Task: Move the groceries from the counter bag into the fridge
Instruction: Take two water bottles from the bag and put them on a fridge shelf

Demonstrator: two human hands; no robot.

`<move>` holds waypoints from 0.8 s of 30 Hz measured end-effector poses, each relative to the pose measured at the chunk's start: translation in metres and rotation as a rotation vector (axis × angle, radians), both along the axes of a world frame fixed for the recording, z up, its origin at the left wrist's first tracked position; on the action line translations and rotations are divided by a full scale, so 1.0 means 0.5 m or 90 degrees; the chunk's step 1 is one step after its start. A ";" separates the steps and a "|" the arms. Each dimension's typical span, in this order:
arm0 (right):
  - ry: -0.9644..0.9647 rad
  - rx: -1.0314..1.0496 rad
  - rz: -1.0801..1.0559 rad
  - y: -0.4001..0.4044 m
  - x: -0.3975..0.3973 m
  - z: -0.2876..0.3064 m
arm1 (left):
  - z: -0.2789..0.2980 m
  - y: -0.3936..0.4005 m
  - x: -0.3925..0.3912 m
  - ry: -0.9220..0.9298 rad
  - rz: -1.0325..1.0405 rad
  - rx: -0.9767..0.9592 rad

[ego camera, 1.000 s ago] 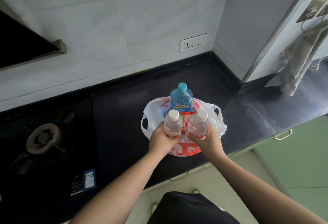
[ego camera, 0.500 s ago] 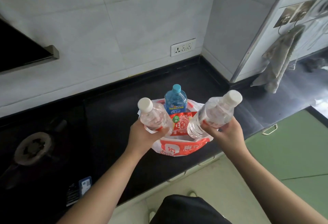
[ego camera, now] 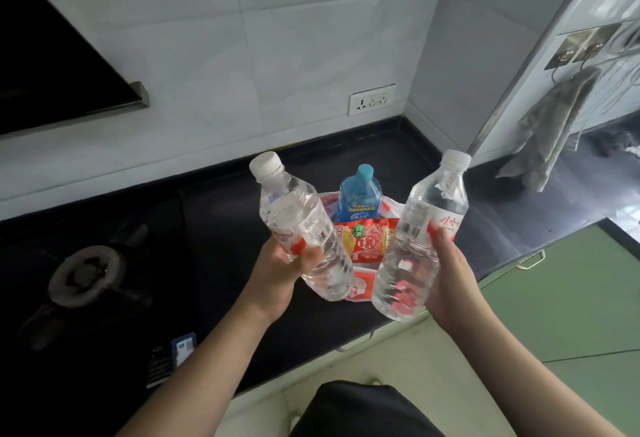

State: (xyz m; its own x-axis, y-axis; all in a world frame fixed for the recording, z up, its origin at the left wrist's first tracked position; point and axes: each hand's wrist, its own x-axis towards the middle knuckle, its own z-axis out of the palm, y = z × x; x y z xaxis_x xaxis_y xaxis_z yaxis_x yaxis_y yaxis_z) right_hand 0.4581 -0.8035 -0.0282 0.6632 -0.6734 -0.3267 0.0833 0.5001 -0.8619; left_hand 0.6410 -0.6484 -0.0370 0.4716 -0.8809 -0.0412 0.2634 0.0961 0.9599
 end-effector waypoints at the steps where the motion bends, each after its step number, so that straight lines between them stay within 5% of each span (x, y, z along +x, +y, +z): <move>1: -0.006 0.020 0.015 0.008 0.004 -0.002 | 0.001 0.007 -0.002 0.017 -0.006 0.001; 10: -0.080 0.105 0.138 0.096 0.024 -0.024 | -0.009 0.083 -0.006 0.162 0.007 -0.001; 17: 0.077 -0.154 0.144 0.145 0.036 0.010 | -0.008 0.136 -0.002 0.191 0.040 0.024; 24: 0.145 -0.381 0.180 0.135 0.035 0.031 | 0.002 0.191 -0.013 -0.025 0.079 0.077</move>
State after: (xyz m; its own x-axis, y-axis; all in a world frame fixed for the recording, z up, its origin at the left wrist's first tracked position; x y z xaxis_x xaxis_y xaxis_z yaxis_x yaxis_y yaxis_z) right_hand 0.4754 -0.7361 -0.0125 0.7983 -0.5930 -0.1048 -0.1951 -0.0900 -0.9766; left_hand 0.6345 -0.5531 -0.0361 0.5802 -0.8051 -0.1234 0.2193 0.0085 0.9756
